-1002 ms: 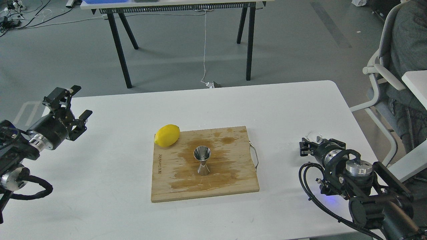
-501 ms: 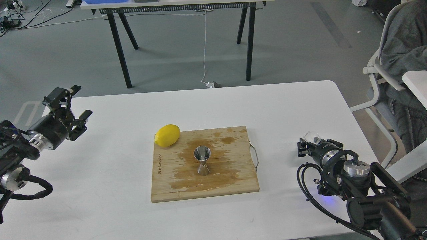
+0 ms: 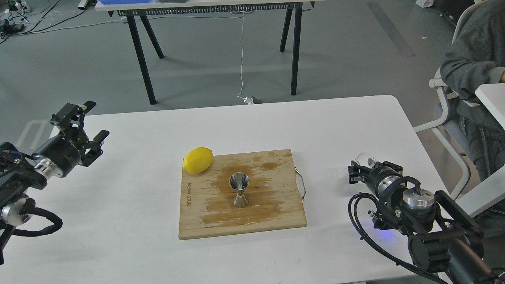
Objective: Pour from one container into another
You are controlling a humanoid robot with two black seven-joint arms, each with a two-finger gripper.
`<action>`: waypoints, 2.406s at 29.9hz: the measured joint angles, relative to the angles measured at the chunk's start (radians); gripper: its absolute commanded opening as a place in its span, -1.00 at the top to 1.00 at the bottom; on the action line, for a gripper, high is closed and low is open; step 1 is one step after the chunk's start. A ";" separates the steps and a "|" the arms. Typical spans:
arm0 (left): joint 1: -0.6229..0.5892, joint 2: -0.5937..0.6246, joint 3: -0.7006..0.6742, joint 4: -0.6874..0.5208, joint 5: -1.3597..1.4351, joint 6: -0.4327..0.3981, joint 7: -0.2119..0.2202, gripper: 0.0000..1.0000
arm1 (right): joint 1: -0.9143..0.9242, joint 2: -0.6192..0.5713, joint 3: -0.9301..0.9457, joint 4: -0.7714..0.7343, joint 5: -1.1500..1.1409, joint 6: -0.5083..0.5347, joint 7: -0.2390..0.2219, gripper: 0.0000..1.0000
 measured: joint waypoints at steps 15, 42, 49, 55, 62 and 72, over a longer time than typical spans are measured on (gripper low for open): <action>0.001 -0.002 0.000 0.000 0.000 0.000 0.000 -0.98 | -0.014 -0.003 -0.008 0.002 -0.004 -0.001 0.000 0.03; 0.000 0.000 0.000 0.000 0.000 0.000 0.000 -0.98 | -0.023 -0.002 0.016 0.017 -0.003 0.008 0.002 -0.97; 0.000 -0.005 0.000 0.000 0.000 0.000 0.000 -0.98 | -0.023 -0.002 0.027 0.052 -0.003 0.028 0.001 -0.97; 0.001 -0.008 0.002 0.000 0.000 0.000 0.000 -0.98 | -0.023 -0.026 0.039 0.089 -0.004 0.032 -0.002 -0.97; 0.001 -0.008 0.001 -0.001 0.000 0.000 0.000 -0.98 | 0.009 -0.116 0.010 0.124 -0.039 0.191 -0.071 -0.98; -0.003 0.008 -0.047 -0.009 -0.002 0.000 0.000 -0.98 | 0.151 -0.301 -0.167 -0.003 -0.229 0.749 -0.126 -0.98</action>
